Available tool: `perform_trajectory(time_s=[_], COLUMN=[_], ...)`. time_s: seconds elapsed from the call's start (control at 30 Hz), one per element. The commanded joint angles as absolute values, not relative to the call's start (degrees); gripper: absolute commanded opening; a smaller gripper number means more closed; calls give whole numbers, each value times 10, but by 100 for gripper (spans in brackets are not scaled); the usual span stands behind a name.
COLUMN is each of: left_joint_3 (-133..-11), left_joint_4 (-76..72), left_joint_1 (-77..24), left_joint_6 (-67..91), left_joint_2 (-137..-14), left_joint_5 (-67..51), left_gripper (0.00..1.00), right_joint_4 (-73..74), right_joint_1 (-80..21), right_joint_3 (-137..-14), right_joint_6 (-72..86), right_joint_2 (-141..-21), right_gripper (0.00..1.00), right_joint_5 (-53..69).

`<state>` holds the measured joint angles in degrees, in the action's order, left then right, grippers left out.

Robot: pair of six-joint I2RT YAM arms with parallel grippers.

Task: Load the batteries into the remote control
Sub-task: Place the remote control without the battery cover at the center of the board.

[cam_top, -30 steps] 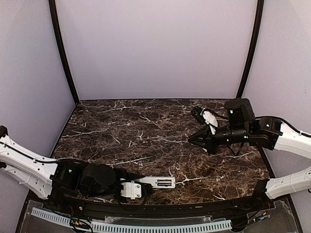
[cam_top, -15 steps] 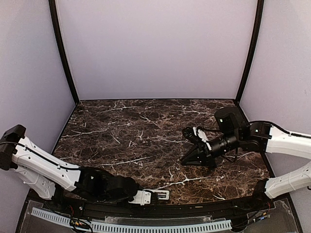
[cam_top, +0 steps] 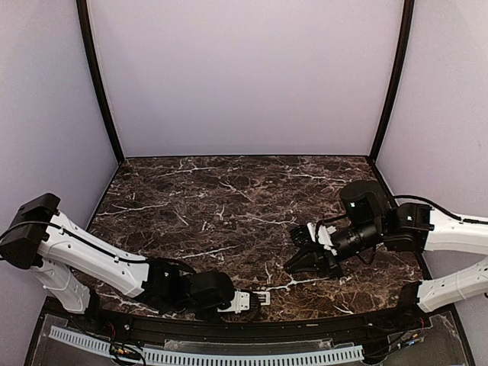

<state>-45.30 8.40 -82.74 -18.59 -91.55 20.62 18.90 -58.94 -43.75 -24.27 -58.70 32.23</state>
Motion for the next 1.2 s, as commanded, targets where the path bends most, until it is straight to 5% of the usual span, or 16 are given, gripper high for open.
perform_trajectory(time_s=[0.0, 0.27, 0.37, 0.53, 0.67, 0.93, 1.17], left_joint_3=[-463, -477, -482, -469, -466, -414, -329], left_joint_4=[119, 90, 93, 70, 72, 59, 48], left_joint_1=[-814, -791, -790, -788, -788, -788, -788], left_joint_6=[-185, -181, -173, -156, -141, 0, 212], left_joint_2=[-928, -946, -958, -947, -923, -783, -647], left_joint_5=[202, 113, 97, 103, 105, 144, 208], left_gripper=[6, 13, 24, 61, 72, 74, 62], right_joint_4=[177, 195, 211, 217, 225, 260, 307], right_joint_1=[-603, -606, -606, -606, -606, -616, -648], right_joint_3=[-433, -431, -433, -427, -427, -467, -551], right_joint_6=[-261, -273, -262, -252, -247, -216, -127], right_joint_2=[-599, -597, -606, -614, -627, -704, -840], right_gripper=[0, 0, 0, 0, 0, 0, 0], right_joint_5=[287, 248, 234, 239, 223, 177, 172])
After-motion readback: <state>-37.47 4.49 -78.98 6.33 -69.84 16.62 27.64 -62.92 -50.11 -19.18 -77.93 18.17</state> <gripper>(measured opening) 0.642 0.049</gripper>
